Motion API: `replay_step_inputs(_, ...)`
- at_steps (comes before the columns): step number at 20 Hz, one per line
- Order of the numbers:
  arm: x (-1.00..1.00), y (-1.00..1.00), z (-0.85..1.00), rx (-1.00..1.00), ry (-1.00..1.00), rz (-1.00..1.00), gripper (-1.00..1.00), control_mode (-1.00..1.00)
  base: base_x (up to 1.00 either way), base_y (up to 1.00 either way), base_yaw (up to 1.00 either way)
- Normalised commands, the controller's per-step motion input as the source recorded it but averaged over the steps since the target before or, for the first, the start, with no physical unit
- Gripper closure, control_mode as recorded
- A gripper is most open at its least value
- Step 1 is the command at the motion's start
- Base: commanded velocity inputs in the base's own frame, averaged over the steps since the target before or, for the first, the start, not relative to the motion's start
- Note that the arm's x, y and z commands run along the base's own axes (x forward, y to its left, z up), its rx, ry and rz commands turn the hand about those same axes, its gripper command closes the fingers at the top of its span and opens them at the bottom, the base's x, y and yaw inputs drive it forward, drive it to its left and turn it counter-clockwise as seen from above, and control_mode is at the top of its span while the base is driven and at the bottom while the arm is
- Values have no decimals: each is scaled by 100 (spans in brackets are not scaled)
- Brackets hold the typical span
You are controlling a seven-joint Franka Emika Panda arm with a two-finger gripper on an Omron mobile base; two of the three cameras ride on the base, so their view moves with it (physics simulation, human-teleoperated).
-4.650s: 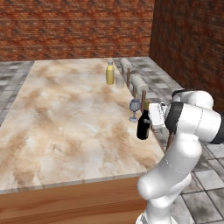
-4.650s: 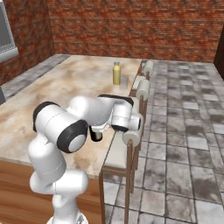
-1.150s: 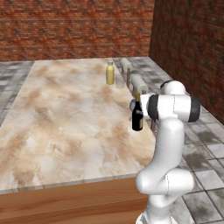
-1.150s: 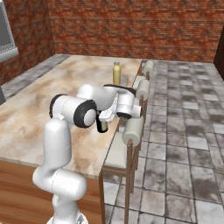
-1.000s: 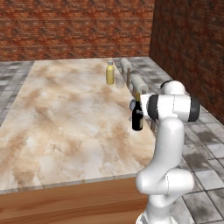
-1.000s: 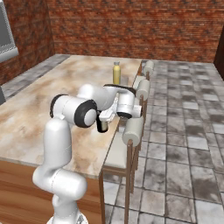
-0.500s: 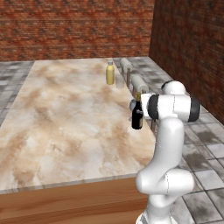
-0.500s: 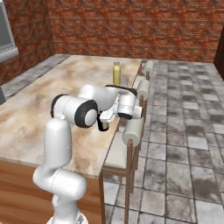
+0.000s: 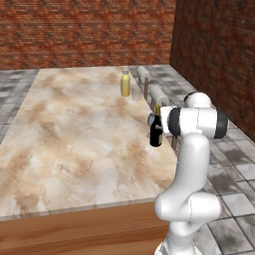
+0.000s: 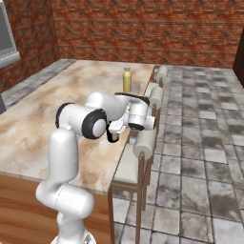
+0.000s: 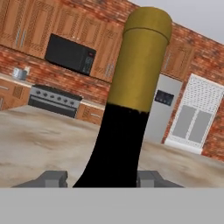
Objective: There is a wine glass and glass cup on the dining counter. Place the wine bottle next to the wine glass and the juice bottle next to the glass cup.
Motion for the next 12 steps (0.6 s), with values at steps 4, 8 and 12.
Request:
replay_step_inputs(4, 1, -1, -25, 5, 0, 0, 100, -100, 0, 0, 0)
replay_step_inputs(8, 0, 0, -43, 6, 0, 0, 100, -100, 0, 0, 0)
replay_step_inputs(12, 0, 0, -48, 5, 1, 0, 100, -100, 0, 0, 0)
